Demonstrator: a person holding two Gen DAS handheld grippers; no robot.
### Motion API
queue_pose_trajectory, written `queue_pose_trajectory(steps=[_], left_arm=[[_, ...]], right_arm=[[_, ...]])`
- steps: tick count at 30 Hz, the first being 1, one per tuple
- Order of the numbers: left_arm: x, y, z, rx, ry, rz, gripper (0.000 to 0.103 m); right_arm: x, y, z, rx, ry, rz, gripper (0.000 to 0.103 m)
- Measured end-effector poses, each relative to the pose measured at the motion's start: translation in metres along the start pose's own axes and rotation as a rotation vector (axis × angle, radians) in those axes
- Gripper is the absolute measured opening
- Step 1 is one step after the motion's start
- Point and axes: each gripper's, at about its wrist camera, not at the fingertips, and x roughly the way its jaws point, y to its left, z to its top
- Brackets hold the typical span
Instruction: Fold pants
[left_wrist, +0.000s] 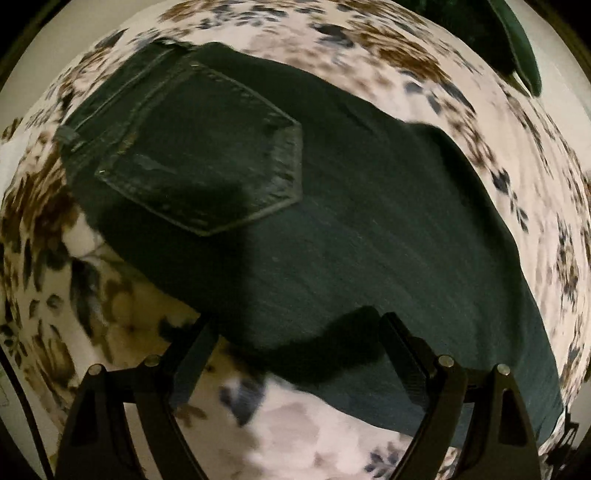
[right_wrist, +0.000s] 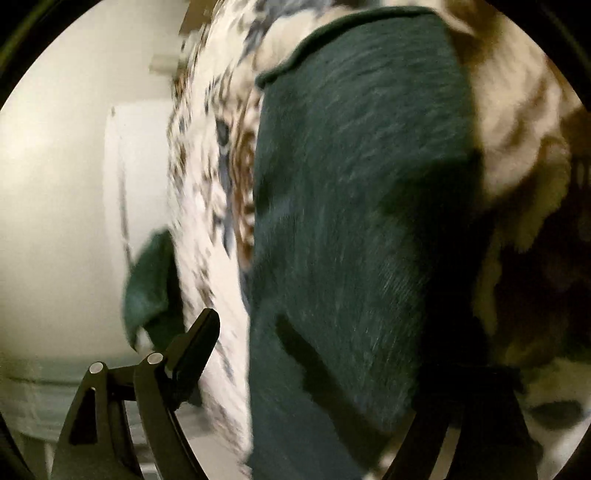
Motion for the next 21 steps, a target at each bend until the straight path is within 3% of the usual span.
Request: queue_pose_trajectory(steps=[2, 3, 4, 5, 8, 12, 16, 21], left_arm=[[-0.001, -0.007, -0.002, 0.021, -0.003, 0.011, 0.089], [-0.002, -0.009, -0.002, 0.025, -0.004, 0.010, 0.089], [-0.002, -0.010, -0.003, 0.025, -0.005, 0.008, 0.089], [-0.004, -0.011, -0.004, 0.025, -0.005, 0.006, 0.089], [-0.011, -0.010, -0.003, 0.028, -0.008, -0.005, 0.089], [-0.024, -0.003, -0.009, 0.035, -0.021, -0.018, 0.089], [-0.031, 0.009, -0.008, 0.049, -0.017, -0.038, 0.089], [-0.045, 0.038, -0.004, 0.041, -0.037, -0.033, 0.089]], right_arm=[[-0.002, 0.000, 0.001, 0.002, -0.023, -0.020, 0.075], [-0.003, 0.003, 0.001, -0.020, -0.025, -0.065, 0.049], [-0.003, 0.007, 0.001, -0.056, -0.020, -0.121, 0.016], [-0.005, 0.015, -0.001, -0.103, -0.023, -0.165, 0.012], [-0.013, 0.053, -0.015, -0.255, -0.052, -0.249, 0.010], [-0.022, 0.117, -0.053, -0.477, -0.043, -0.268, 0.010], [-0.008, 0.180, -0.128, -0.795, 0.027, -0.327, 0.009], [0.041, 0.213, -0.250, -1.114, 0.163, -0.383, 0.009]])
